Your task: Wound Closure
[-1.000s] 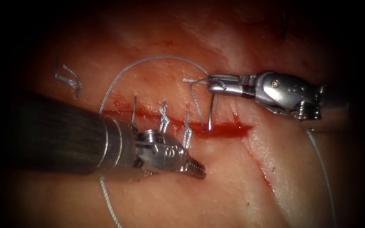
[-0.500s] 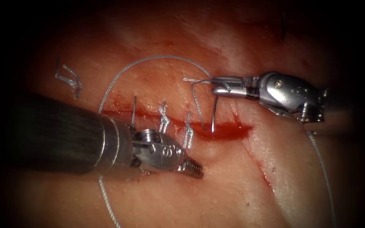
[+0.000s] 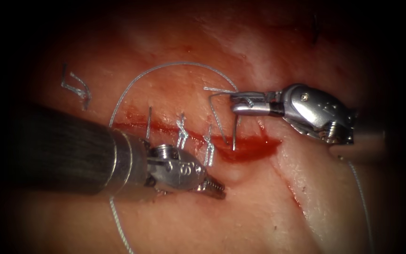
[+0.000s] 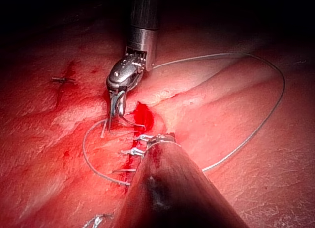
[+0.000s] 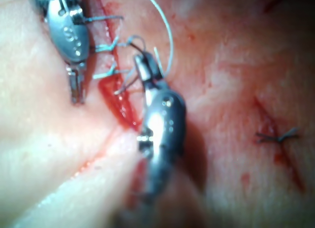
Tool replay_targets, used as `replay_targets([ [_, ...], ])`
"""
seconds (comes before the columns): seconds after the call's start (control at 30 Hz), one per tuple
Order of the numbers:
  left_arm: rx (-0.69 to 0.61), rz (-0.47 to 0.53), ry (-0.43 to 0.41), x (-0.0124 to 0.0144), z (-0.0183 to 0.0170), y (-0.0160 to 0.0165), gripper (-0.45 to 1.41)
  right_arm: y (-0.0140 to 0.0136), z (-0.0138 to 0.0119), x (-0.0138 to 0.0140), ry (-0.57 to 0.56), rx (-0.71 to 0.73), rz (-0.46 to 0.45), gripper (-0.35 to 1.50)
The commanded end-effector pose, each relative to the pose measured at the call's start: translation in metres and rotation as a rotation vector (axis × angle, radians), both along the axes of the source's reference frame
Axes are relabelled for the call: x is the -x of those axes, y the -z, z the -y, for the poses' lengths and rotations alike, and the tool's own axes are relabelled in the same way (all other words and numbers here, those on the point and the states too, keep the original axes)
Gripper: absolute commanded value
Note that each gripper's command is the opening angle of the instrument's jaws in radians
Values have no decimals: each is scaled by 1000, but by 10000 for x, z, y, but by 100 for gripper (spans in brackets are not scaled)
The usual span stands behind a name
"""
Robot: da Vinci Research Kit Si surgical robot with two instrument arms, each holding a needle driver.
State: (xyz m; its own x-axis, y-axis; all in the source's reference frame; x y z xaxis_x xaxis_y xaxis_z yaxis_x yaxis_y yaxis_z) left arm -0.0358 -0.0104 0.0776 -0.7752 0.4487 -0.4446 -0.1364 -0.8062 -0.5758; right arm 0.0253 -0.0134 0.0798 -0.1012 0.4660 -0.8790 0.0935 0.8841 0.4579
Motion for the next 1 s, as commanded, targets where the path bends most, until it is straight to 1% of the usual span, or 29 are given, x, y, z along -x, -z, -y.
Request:
replay_targets([
  [0.03, 0, 2, -1, 5, 2, -5, -21, -3, 1, -8, 5, -14, -4, -35],
  [0.1, 0, 2, -1, 5, 2, -5, -21, -4, 1, -8, 10, -61, -1, -35],
  [0.4, 0, 2, -2, 4, 2, -5, -21, -2, 6, -7, 35, -183, 9, -35],
  [0.57, 0, 2, -2, 3, 2, -5, -21, 1, 13, -8, 74, -315, 26, -35],
  [0.67, -1, 3, -2, 3, 1, -5, -21, 2, 22, -9, 101, -399, 43, -35],
  [0.77, -1, 3, -3, 3, 1, -4, -21, 2, 31, -9, 113, -441, 65, -35],
  [0.9, -1, 3, -3, 2, 1, -4, -21, 3, 44, -4, 133, -506, 71, -35],
  [1.0, -2, 4, -4, 1, 1, -3, -21, 3, 58, 0, 162, -573, 84, -35],
])
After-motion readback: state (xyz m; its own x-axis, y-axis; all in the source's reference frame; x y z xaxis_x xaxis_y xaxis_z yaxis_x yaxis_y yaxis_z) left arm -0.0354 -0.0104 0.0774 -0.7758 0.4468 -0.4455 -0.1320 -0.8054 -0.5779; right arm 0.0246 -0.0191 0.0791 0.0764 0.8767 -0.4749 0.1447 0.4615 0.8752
